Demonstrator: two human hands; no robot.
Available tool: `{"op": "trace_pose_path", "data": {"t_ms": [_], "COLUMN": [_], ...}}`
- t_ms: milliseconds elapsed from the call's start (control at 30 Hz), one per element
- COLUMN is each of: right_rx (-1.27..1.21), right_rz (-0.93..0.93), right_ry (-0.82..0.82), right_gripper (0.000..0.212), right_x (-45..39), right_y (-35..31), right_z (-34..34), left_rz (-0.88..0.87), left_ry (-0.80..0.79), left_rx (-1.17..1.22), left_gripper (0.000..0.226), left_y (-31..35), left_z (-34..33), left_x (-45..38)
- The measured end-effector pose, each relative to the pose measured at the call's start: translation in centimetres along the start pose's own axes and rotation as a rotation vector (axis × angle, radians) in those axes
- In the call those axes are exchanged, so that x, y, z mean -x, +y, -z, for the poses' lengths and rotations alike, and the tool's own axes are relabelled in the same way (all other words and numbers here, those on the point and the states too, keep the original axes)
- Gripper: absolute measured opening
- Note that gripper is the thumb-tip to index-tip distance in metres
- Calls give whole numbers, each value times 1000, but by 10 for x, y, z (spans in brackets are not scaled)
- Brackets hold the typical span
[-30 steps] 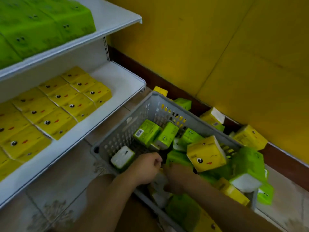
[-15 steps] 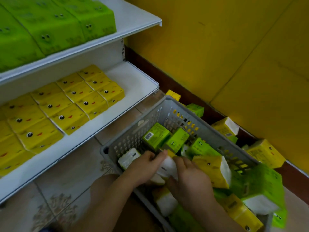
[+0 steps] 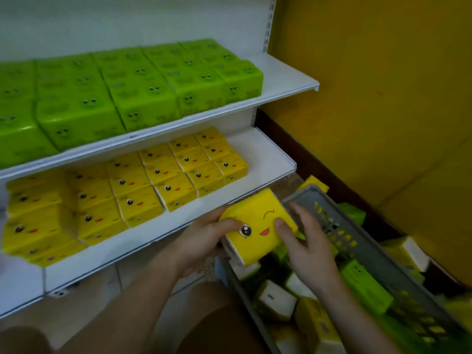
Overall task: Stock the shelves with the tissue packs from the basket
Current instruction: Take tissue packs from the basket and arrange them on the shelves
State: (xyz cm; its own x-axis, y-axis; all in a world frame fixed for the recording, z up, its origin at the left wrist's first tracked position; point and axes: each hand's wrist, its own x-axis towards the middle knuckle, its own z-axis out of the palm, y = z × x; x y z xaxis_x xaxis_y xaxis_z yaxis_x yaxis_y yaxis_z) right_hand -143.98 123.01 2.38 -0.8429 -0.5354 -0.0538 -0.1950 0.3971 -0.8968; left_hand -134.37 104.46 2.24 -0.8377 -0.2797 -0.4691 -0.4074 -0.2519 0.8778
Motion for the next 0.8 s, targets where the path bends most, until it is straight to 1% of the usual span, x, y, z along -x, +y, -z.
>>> {"op": "trace_pose_path", "data": {"t_ms": [33, 67, 100, 167, 233, 300, 333, 400, 467, 567, 600, 700, 767, 800], "right_rx": [-131, -184, -172, -156, -172, -191, -191, -183, -164, -195, -202, -98, -42, -30], "right_rz": [-34, -20, 12, 68, 94, 80, 58, -19, -66, -93, -86, -27, -19, -18], "right_ry": [-89, -136, -151, -126, -100, -172, -224, -320, -404, -446, -429, -336, -278, -244], "right_gripper": [25, 20, 18, 22, 22, 22, 27, 34, 38, 36, 35, 40, 44, 43], "right_x": [-8, -16, -23, -34, -44, -52, -56, -63, -70, -85, -91, -117, -139, -148], "right_y": [-7, -14, -21, -34, -45, -55, -57, -64, -68, -75, -77, -73, -64, -62], "right_z": [-9, -20, -33, -63, -96, -133, -151, -187, -220, -268, -285, -339, -374, -390], "left_rz": [-5, -14, -26, -33, 31, 116, 129, 109, 106, 80, 70, 85, 84, 91], "left_ry": [32, 88, 162, 310, 378, 400, 433, 537, 630, 768, 833, 1022, 1058, 1061], "left_rx": [-12, -20, -34, -42, -11, -36, -73, -149, -175, -136, -205, -692, -881, -950], "left_gripper": [37, 44, 51, 56, 49, 44, 43, 46, 52, 56, 55, 44, 38, 42], "left_y": [5, 10, 14, 22, 28, 29, 27, 15, 4, -10, -16, -37, -56, -66], "left_z": [12, 25, 39, 68, 95, 118, 130, 160, 189, 228, 241, 290, 326, 344], "left_x": [3, 7, 9, 14, 22, 33, 38, 44, 52, 56, 56, 50, 41, 34]}}
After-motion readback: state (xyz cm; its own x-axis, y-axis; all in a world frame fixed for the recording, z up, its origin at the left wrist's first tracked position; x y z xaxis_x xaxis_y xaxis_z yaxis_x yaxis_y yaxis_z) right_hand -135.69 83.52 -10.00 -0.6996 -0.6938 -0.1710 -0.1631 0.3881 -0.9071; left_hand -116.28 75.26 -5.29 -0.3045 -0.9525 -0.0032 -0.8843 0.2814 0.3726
